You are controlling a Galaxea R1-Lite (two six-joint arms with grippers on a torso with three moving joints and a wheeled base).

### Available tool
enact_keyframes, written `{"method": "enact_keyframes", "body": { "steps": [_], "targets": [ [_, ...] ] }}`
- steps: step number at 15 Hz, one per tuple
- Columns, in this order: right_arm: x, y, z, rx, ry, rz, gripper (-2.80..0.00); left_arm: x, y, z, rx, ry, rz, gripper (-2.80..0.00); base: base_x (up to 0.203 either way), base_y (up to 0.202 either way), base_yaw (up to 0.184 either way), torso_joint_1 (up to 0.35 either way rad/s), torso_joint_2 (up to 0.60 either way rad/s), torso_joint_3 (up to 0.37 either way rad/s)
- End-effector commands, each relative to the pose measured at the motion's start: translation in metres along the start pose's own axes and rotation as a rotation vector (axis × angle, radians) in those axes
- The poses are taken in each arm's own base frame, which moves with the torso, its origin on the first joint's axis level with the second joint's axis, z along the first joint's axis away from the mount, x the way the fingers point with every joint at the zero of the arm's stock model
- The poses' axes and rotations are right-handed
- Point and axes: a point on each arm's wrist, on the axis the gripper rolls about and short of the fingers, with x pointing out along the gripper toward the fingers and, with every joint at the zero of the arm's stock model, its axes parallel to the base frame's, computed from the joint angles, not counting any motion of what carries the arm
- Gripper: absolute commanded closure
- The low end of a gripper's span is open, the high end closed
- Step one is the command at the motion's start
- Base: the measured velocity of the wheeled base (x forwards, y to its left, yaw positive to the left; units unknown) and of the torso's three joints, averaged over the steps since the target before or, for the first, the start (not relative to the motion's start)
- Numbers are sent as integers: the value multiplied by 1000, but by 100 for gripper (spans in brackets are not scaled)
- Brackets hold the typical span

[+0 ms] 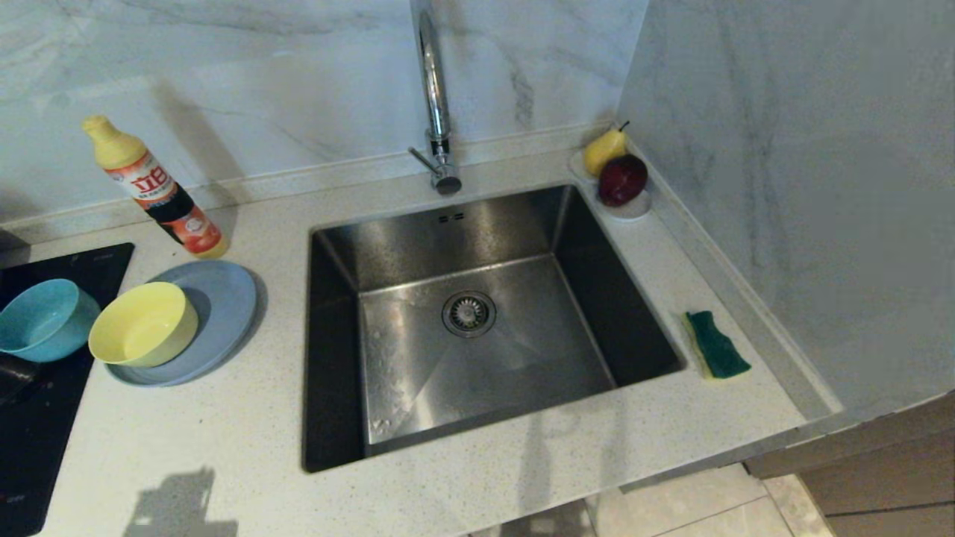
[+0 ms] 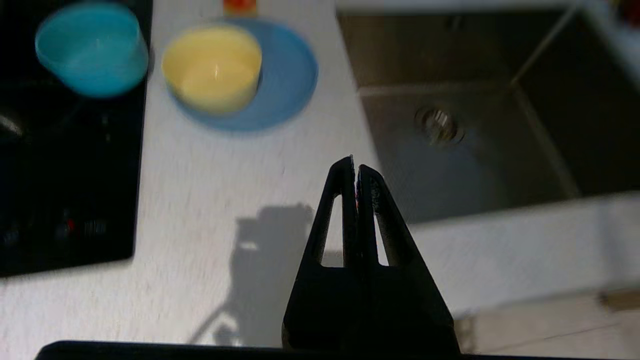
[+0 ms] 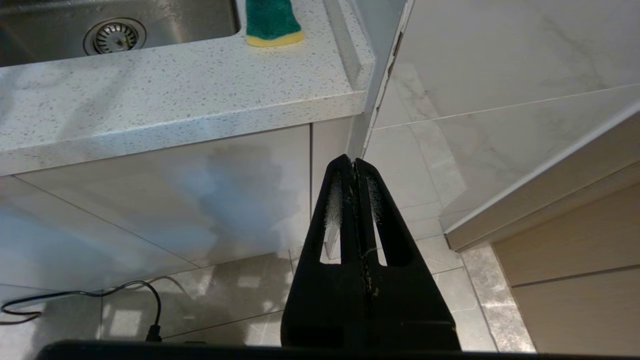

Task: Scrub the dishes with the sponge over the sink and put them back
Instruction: Grab the dish soap

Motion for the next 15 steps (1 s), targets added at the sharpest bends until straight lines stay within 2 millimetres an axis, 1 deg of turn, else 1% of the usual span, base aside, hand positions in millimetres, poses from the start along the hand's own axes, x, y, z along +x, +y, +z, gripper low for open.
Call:
{"method": "enact_keyframes", "body": {
  "steps": [1,2,4,6,9,11,12,15],
  "targets": [
    [0,0,0,0,-1,1,0,52,-5,53,-47,130,22,0,0,0,0,0,0,0],
    [0,0,0,0,-1,1,0,76,-6,71,-71,164,42,0,0,0,0,0,0,0],
    [0,0,0,0,-2,1,0,128,-8,94,-97,218,96,0,0,0,0,0,0,0],
    [0,0,0,0,-1,1,0,185,-9,106,-106,234,162,0,0,0,0,0,0,0],
    [0,0,0,0,-1,1,0,267,-9,118,-106,201,255,0,0,0,0,0,0,0],
    [0,0,0,0,-1,1,0,310,-9,114,-104,195,307,0,0,0,0,0,0,0],
    [0,0,0,0,-2,1,0,329,-8,110,-104,194,334,0,0,0,0,0,0,0],
    [0,0,0,0,-1,1,0,369,-4,86,-101,192,395,0,0,0,0,0,0,0]
  ]
}}
